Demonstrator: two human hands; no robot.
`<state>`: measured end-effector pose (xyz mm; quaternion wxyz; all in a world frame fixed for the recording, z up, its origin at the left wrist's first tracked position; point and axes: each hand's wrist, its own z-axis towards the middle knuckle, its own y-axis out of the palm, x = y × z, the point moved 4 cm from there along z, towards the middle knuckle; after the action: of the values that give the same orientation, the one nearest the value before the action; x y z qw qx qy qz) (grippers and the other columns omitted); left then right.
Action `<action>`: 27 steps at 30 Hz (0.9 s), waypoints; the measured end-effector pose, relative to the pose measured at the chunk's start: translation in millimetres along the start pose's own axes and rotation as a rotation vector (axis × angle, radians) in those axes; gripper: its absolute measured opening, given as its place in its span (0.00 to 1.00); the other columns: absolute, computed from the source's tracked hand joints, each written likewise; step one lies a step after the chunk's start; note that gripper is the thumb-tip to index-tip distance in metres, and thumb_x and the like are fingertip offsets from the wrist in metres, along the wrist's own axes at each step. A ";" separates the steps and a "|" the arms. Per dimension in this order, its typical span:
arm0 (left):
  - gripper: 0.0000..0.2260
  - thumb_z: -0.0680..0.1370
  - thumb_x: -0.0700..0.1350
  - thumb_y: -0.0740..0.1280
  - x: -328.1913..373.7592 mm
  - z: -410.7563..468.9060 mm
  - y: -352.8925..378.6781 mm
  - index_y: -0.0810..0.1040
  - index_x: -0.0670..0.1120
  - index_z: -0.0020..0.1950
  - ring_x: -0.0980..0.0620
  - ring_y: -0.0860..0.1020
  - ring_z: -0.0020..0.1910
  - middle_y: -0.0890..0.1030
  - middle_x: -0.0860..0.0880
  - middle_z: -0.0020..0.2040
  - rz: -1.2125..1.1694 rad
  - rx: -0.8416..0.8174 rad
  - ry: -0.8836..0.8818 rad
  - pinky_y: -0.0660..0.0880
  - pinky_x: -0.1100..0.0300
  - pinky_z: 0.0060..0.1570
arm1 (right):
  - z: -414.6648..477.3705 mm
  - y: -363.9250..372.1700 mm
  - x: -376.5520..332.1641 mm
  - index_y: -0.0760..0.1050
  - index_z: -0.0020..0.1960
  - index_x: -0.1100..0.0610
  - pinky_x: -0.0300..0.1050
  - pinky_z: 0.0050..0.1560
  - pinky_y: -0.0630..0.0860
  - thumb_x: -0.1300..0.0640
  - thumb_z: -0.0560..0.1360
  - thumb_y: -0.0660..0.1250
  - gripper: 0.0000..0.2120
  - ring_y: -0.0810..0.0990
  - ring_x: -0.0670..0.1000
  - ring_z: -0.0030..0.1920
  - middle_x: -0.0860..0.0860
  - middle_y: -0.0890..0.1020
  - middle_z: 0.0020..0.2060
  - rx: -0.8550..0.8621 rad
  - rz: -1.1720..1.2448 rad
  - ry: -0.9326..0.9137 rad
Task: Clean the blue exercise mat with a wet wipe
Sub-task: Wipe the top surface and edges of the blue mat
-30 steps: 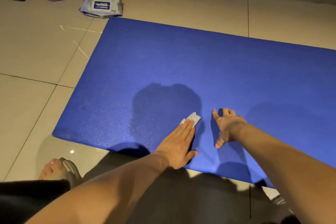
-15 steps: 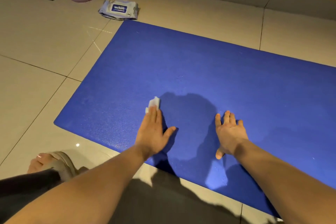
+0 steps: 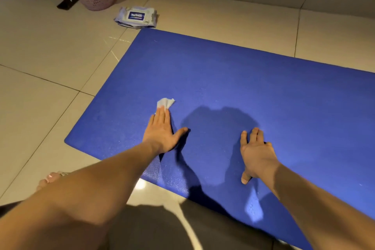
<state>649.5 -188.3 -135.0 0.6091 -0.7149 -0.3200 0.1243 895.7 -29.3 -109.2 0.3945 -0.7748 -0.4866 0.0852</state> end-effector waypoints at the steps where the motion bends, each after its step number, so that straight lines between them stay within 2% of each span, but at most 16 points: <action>1: 0.49 0.77 0.75 0.51 -0.3 5.0 1.7 0.41 0.42 0.83 0.48 0.39 0.82 0.39 0.45 0.84 -0.005 -0.019 -0.048 0.43 0.49 0.81 | 1.1 -0.2 -0.6 0.33 0.80 0.65 0.58 0.70 0.68 0.32 0.58 0.81 0.76 0.44 0.70 0.79 0.71 0.42 0.78 -0.006 -0.003 0.002; 3: 0.51 0.76 0.75 0.50 16.7 6.4 7.8 0.44 0.38 0.83 0.45 0.40 0.83 0.42 0.42 0.84 -0.057 0.008 -0.033 0.42 0.48 0.81 | 2.9 -0.7 -1.4 0.32 0.79 0.66 0.59 0.71 0.68 0.33 0.58 0.81 0.76 0.45 0.70 0.79 0.71 0.42 0.77 -0.019 -0.008 0.005; 6: 0.48 0.79 0.69 0.59 71.1 -8.3 17.2 0.45 0.36 0.82 0.44 0.41 0.83 0.44 0.41 0.84 -0.194 0.060 0.203 0.44 0.47 0.81 | 4.1 -2.1 -2.5 0.33 0.79 0.67 0.60 0.70 0.69 0.33 0.58 0.81 0.76 0.46 0.72 0.79 0.72 0.43 0.77 -0.025 -0.030 0.011; 8: 0.46 0.80 0.65 0.61 104.7 -25.8 24.8 0.42 0.38 0.83 0.48 0.37 0.82 0.39 0.45 0.84 -0.221 -0.001 0.366 0.40 0.52 0.81 | 4.4 -3.0 -4.3 0.33 0.79 0.68 0.60 0.69 0.70 0.32 0.57 0.81 0.77 0.48 0.72 0.78 0.72 0.44 0.77 -0.031 -0.048 0.019; 10: 0.44 0.82 0.65 0.59 113.7 -36.5 37.6 0.42 0.40 0.83 0.51 0.32 0.81 0.33 0.48 0.82 -0.091 -0.130 0.476 0.34 0.56 0.79 | 4.9 -4.3 -5.2 0.34 0.79 0.68 0.60 0.69 0.70 0.32 0.57 0.81 0.77 0.48 0.72 0.78 0.73 0.44 0.77 -0.035 -0.059 0.025; 12: 0.43 0.82 0.67 0.56 95.1 -28.0 34.9 0.46 0.39 0.83 0.48 0.39 0.82 0.39 0.45 0.83 0.040 -0.101 0.521 0.40 0.52 0.81 | 4.3 -4.7 -5.2 0.34 0.79 0.69 0.60 0.69 0.70 0.32 0.57 0.81 0.77 0.49 0.73 0.78 0.73 0.45 0.77 -0.039 -0.061 0.021; 14: 0.44 0.80 0.69 0.57 62.6 -10.1 17.9 0.48 0.42 0.84 0.43 0.48 0.83 0.49 0.41 0.84 0.055 -0.031 0.443 0.49 0.48 0.80 | 3.2 -4.6 -5.0 0.35 0.79 0.69 0.60 0.69 0.70 0.31 0.57 0.81 0.77 0.50 0.73 0.77 0.74 0.46 0.76 -0.031 -0.071 0.018; 15: 0.44 0.79 0.70 0.57 42.2 1.4 8.5 0.47 0.44 0.84 0.43 0.50 0.83 0.51 0.42 0.84 0.028 -0.002 0.361 0.51 0.49 0.80 | 2.7 -4.5 -5.0 0.35 0.79 0.69 0.59 0.69 0.71 0.31 0.57 0.80 0.77 0.51 0.73 0.77 0.74 0.46 0.76 -0.024 -0.077 0.018; 17: 0.45 0.78 0.73 0.53 7.2 17.5 -6.0 0.44 0.45 0.84 0.45 0.45 0.83 0.47 0.44 0.84 0.049 -0.001 0.153 0.49 0.49 0.80 | 2.6 -4.0 -5.4 0.36 0.79 0.69 0.58 0.68 0.71 0.30 0.56 0.80 0.77 0.52 0.73 0.77 0.74 0.47 0.76 -0.010 -0.082 0.017; 19: 0.48 0.78 0.75 0.48 -6.3 23.3 -7.2 0.43 0.40 0.83 0.46 0.41 0.83 0.41 0.43 0.84 0.076 -0.090 -0.033 0.44 0.48 0.81 | 2.9 -3.7 -5.6 0.36 0.79 0.69 0.59 0.68 0.71 0.30 0.56 0.80 0.77 0.52 0.73 0.77 0.74 0.48 0.76 -0.007 -0.078 0.016; 21: 0.48 0.79 0.73 0.50 7.0 25.0 -0.7 0.45 0.37 0.83 0.44 0.41 0.83 0.41 0.41 0.84 0.017 -0.078 -0.057 0.42 0.48 0.81 | 3.3 -3.1 -5.5 0.36 0.79 0.69 0.60 0.69 0.70 0.31 0.56 0.81 0.77 0.52 0.73 0.77 0.74 0.47 0.76 -0.014 -0.073 0.016; 24: 0.47 0.79 0.68 0.56 60.0 17.4 9.9 0.47 0.35 0.82 0.42 0.43 0.83 0.45 0.39 0.83 -0.124 0.048 0.165 0.46 0.44 0.81 | 5.2 -2.2 -5.3 0.36 0.78 0.70 0.61 0.68 0.71 0.31 0.55 0.81 0.78 0.53 0.74 0.76 0.74 0.48 0.76 -0.007 -0.085 0.017; 27: 0.44 0.80 0.63 0.60 115.6 1.3 26.8 0.45 0.36 0.83 0.44 0.42 0.83 0.44 0.41 0.84 -0.187 -0.006 0.429 0.44 0.48 0.81 | 6.5 -0.3 -5.6 0.35 0.78 0.70 0.62 0.68 0.70 0.31 0.55 0.81 0.78 0.52 0.74 0.76 0.75 0.47 0.75 -0.015 -0.087 0.024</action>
<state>745.3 -118.3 -136.2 0.6699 -0.6940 -0.2484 -0.0886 889.3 -30.4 -114.7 0.3977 -0.7570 -0.5155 0.0550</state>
